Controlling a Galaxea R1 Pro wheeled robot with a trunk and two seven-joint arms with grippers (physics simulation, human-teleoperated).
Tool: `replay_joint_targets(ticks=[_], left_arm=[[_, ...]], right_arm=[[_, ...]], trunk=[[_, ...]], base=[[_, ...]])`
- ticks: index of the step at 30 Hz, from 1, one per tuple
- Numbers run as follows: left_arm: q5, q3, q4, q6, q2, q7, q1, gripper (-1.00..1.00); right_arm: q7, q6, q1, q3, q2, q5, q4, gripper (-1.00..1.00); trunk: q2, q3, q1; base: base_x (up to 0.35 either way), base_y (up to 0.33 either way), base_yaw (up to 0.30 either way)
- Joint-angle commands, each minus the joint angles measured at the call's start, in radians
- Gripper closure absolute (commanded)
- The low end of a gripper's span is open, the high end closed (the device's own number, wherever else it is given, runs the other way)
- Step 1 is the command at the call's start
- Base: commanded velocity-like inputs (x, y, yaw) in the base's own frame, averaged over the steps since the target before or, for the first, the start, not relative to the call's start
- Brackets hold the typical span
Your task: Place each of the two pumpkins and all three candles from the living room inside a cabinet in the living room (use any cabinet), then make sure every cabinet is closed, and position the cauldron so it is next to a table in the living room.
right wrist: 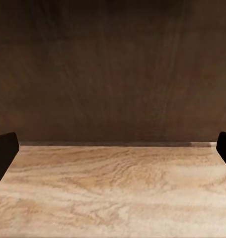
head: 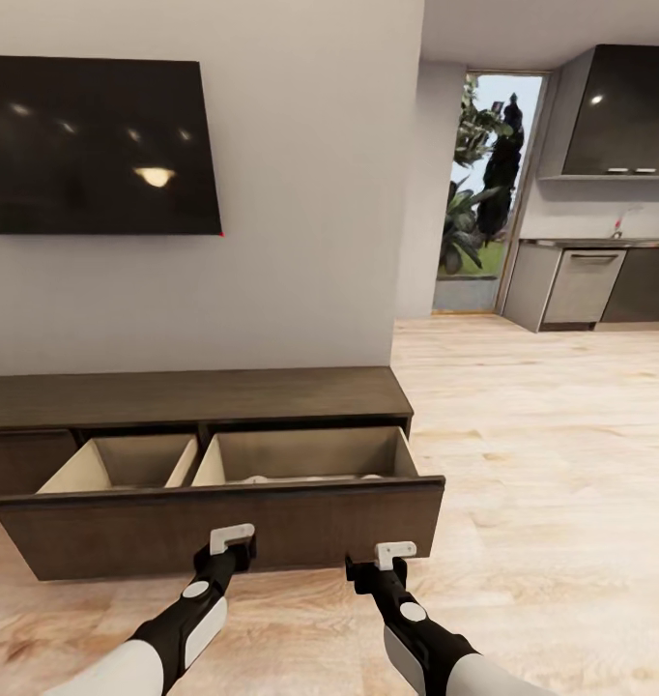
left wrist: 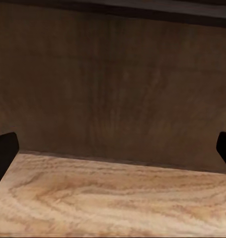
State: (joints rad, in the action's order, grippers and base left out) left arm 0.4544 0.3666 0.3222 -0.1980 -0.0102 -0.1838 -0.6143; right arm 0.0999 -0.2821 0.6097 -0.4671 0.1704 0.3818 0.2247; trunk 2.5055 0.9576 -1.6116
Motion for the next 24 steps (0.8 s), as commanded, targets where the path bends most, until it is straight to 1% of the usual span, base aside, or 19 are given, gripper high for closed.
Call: replay_joint_targets(ticks=[1, 4, 8, 13, 18, 24], left_arm=[[0.006, 0.009, -0.002, -0.004, 0.000, -0.007, -0.001, -1.00], [0.005, 0.010, -0.009, -0.004, 0.000, -0.007, -0.001, -1.00], [0.002, 0.015, -0.039, -0.009, -0.002, -0.008, -0.001, -1.00], [0.002, 0.017, -0.047, -0.013, -0.003, -0.008, -0.001, -1.00], [0.003, 0.017, -0.049, -0.015, -0.001, -0.008, -0.001, -1.00], [0.003, 0.018, -0.051, -0.017, -0.001, -0.008, -0.001, -1.00]], right_arm=[[0.006, -0.003, 0.001, -0.009, 0.000, 0.006, -0.001, -1.00], [0.006, -0.003, 0.001, -0.008, 0.000, 0.006, -0.001, -1.00], [0.006, -0.003, 0.001, -0.008, 0.000, 0.006, -0.001, -1.00], [0.006, -0.003, 0.001, -0.008, 0.000, 0.006, -0.001, -1.00], [0.006, -0.003, 0.001, -0.009, 0.000, 0.005, 0.000, -1.00], [0.006, -0.003, 0.001, -0.009, 0.000, 0.006, -0.001, -1.00]], trunk=[[0.000, 0.001, 0.000], [0.000, 0.001, 0.000], [0.000, 0.001, 0.000], [0.000, 0.001, 0.000], [0.002, 0.020, -0.002], [0.002, 0.020, -0.002]], base=[[0.009, 0.000, 0.000], [0.004, 0.000, 0.000], [0.000, 0.000, 0.000], [0.000, 0.000, 0.000], [0.000, 0.000, 0.000], [0.000, 0.000, 0.000]])
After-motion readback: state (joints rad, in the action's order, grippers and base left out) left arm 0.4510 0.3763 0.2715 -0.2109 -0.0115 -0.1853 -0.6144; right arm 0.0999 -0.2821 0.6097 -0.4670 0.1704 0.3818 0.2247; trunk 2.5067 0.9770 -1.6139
